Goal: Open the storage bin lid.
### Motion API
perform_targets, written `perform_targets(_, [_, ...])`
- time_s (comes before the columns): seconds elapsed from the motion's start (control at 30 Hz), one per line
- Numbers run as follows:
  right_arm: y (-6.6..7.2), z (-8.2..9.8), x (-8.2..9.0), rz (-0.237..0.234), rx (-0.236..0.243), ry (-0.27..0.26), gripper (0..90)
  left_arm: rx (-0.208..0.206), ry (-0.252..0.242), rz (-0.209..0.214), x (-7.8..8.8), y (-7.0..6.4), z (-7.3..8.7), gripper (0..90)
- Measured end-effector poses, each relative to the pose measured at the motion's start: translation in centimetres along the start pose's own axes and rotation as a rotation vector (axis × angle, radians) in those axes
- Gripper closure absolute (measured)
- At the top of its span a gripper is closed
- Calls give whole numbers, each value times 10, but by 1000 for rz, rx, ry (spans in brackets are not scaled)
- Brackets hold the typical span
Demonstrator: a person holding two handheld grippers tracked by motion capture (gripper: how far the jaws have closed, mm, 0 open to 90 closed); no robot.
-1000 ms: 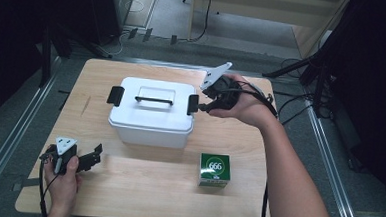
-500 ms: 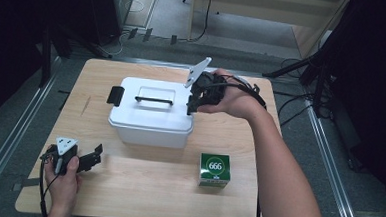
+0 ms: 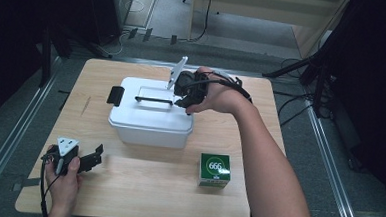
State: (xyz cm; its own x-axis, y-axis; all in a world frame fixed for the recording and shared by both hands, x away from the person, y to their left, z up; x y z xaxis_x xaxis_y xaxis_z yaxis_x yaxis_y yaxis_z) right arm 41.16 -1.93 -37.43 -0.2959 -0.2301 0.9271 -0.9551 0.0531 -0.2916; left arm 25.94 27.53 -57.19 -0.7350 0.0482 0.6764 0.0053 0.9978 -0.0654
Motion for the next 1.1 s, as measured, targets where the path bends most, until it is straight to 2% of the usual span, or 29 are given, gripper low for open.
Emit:
perform_targets(0.57, [2, -30, -4, -39, 57, 36, 754, -1, 0, 5, 0, 0, 0, 96])
perform_targets(0.7, [2, -34, -8, -47, 61, 49, 757, -2, 3, 7, 0, 0, 0, 96])
perform_targets(0.77, [2, -36, -9, -52, 45, 57, 761, -2, 5, 7, 0, 0, 0, 96])
perform_targets(1.1, [0, -49, -18, -51, 65, 63, 778, -3, 0, 6, 0, 0, 0, 97])
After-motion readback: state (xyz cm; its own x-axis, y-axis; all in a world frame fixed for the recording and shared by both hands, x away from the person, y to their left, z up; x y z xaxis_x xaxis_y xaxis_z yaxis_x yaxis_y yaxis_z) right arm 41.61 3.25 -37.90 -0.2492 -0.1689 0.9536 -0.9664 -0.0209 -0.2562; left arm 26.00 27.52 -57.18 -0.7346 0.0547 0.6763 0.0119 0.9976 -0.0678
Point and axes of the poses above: each handheld gripper's, and its own axes: x roughly backward along the jaws, z roughly out of its underside, y roughly to its left, the point moved 4 cm from there along -x, roughly forward along the jaws, and after that the axes turned 9 degrees about y, right-handed, at the moved point
